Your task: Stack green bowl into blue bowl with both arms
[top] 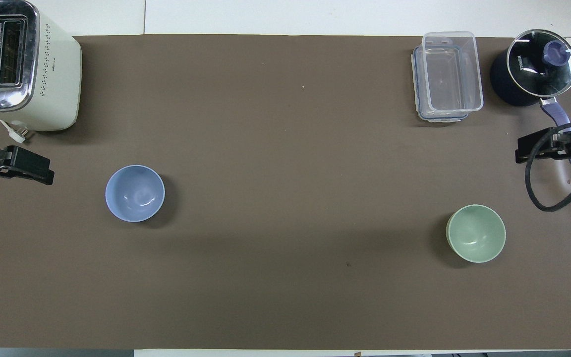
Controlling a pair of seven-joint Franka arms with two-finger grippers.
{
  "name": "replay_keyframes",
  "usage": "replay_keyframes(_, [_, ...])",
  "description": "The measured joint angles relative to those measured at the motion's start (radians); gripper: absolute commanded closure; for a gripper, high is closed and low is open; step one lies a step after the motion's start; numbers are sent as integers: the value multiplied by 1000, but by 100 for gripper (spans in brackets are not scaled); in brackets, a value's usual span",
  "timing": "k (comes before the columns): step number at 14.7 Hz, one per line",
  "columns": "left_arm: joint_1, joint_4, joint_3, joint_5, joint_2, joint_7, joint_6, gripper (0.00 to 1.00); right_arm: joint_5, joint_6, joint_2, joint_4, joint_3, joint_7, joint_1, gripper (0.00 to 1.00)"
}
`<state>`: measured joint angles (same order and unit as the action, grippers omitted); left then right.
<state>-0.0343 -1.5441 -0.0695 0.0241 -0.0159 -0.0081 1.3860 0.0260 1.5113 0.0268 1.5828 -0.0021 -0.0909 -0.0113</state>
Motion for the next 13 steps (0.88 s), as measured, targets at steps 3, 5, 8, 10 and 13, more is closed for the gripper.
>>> replay_keyframes(3, [0,0,0,0,0,0,0,0,0,0,0,0,1,0,0,0])
replay_keyframes(5, [0,-1,0,0,0,0,0,0,0,0,0,0,1,0,0,0])
replay_keyframes(8, [0,-2,0,0,0,0,0,0,0,-1,0,2,2,0,-2,0])
replay_keyframes(10, [0,-3,0,0,0,0,0,0,0,-1,0,7,2,0,-4,0])
replay_keyframes(13, [1,-41,1,0,-7,-1,65,0,0,-1,0,12,2,0,-3,0])
